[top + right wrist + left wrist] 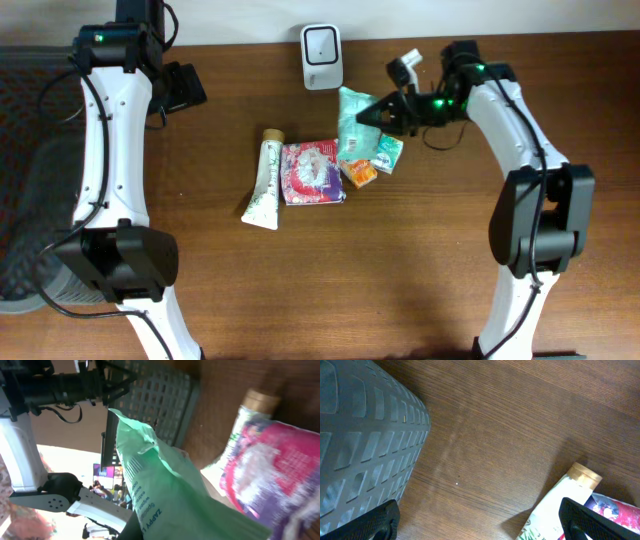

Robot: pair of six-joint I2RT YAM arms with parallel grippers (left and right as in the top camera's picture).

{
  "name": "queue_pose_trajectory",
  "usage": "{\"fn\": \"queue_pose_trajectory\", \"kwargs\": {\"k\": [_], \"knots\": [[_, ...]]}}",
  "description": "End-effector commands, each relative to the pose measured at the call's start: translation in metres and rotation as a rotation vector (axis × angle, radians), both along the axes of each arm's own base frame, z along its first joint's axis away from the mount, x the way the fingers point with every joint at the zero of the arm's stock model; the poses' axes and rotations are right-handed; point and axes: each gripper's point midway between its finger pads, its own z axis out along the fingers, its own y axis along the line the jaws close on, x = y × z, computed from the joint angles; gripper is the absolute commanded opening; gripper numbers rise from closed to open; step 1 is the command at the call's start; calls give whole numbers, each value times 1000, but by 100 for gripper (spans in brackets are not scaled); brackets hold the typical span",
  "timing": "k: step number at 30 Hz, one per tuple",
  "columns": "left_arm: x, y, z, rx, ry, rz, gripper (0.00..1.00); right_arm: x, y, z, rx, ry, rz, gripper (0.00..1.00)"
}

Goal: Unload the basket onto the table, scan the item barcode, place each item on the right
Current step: 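Lift the bag with the right gripper and hold it before the scanner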

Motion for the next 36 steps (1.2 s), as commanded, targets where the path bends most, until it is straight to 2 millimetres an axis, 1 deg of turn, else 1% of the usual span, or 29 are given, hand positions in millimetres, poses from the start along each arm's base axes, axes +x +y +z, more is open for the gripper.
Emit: {"fn": "queue_pose_trajectory", "kwargs": {"k": [1, 3, 5, 7, 8, 9, 11, 12, 14, 16, 18, 29, 30, 32, 36], "knots": [[-2, 0, 13, -9, -34, 9, 99, -8, 29, 33, 49, -19, 58, 4], [-2, 0, 13, -9, -34, 9, 99, -14, 47, 35, 51, -10, 92, 4], [-2, 0, 13, -9, -34, 9, 99, -18, 74, 39, 40, -1, 127, 4], [-2, 0, 13, -9, -34, 9, 99, -13, 97, 34, -61, -24, 95, 4], [-2, 0, 13, -9, -34, 9, 99, -10, 105, 32, -115, -52, 70, 4], [-2, 0, 13, -9, -34, 9, 99, -5, 112, 35, -158, -98, 47, 4], [-2, 0, 13, -9, -34, 9, 99, 1, 119, 48, -199, -172, 13, 4], [-2, 0, 13, -9, -34, 9, 99, 5, 120, 53, -221, -213, -8, 4], [-2, 0, 13, -9, -34, 9, 99, 9, 121, 54, -271, -255, -44, 4], [-2, 0, 13, -9, -34, 9, 99, 8, 121, 62, -268, -283, -47, 4], [-2, 0, 13, -9, -34, 9, 99, 7, 121, 64, -266, -284, -47, 4], [-2, 0, 13, -9, -34, 9, 99, 6, 119, 61, -278, -268, -49, 4], [-2, 0, 13, -9, -34, 9, 99, 10, 116, 55, -313, -263, -72, 4], [-2, 0, 13, -9, -34, 9, 99, 11, 112, 49, -349, -247, -88, 4], [-2, 0, 13, -9, -34, 9, 99, 10, 110, 46, -358, -234, -88, 4]]}}
